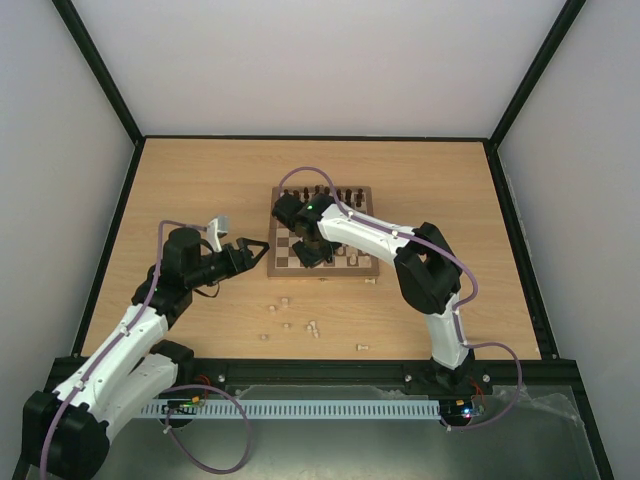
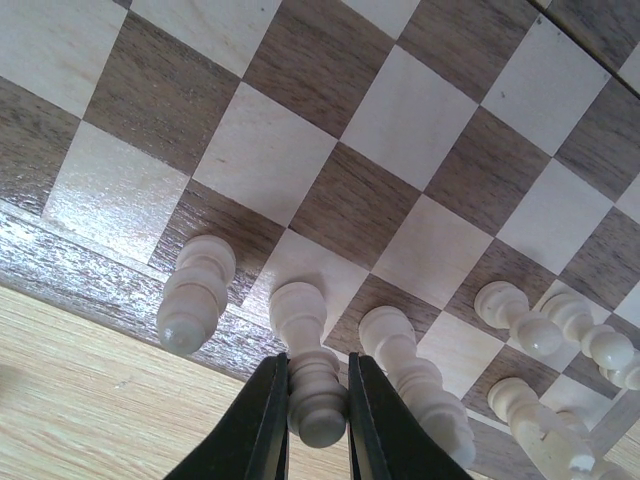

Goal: Set up the chess pieces on the board
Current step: Place the chess piece on the chessboard, then pick up the chess piece at the center of the board.

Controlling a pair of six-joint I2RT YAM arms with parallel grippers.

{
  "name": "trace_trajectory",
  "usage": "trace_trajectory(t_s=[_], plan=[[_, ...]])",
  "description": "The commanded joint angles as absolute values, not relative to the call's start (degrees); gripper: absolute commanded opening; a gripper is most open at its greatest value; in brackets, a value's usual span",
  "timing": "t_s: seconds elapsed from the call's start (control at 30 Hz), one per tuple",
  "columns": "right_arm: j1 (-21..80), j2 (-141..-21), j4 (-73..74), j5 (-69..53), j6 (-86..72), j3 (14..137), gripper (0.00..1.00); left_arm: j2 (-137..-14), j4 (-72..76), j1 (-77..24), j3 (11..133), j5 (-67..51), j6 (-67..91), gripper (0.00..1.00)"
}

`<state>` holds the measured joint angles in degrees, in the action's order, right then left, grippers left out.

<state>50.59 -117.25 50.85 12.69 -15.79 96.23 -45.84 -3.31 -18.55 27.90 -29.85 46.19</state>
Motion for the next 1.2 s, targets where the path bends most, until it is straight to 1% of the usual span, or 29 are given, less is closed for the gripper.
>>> trace_trajectory(t_s=[0.0,0.07,0.57,0.8,0.9,1.0,1.17], plan=[[50.20,-118.90,51.69,13.89,-15.30,97.73,0.11,-46.05,-2.29,-18.02,27.30,-30.84,45.48,0.79],[50.20,-118.92,51.56,13.84,-15.35,97.71,0.12,-46.18,-2.24,-18.00,27.25,-30.85,45.47,0.79],[50.18,-118.09,51.68,14.17,-15.34,98.16,0.24,-47.18,-1.51,-17.92,27.29,-31.14,45.35,0.79],[50.18,-116.81,51.72,13.94,-15.51,98.17,0.28,-47.41,-1.34,-17.80,27.50,-31.11,45.35,0.79],[50.18,-115.26,51.72,14.33,-15.81,98.21,0.31,-47.44,-1.40,-17.83,27.58,-31.05,45.36,0.79],[50.21,-112.54,52.23,16.40,-16.76,98.16,0.37,-47.65,-2.12,-17.83,28.11,-30.60,45.03,0.79],[50.90,-103.91,51.70,18.74,-19.93,94.49,0.46,-47.96,-4.85,-17.06,30.49,-29.83,43.60,0.80]])
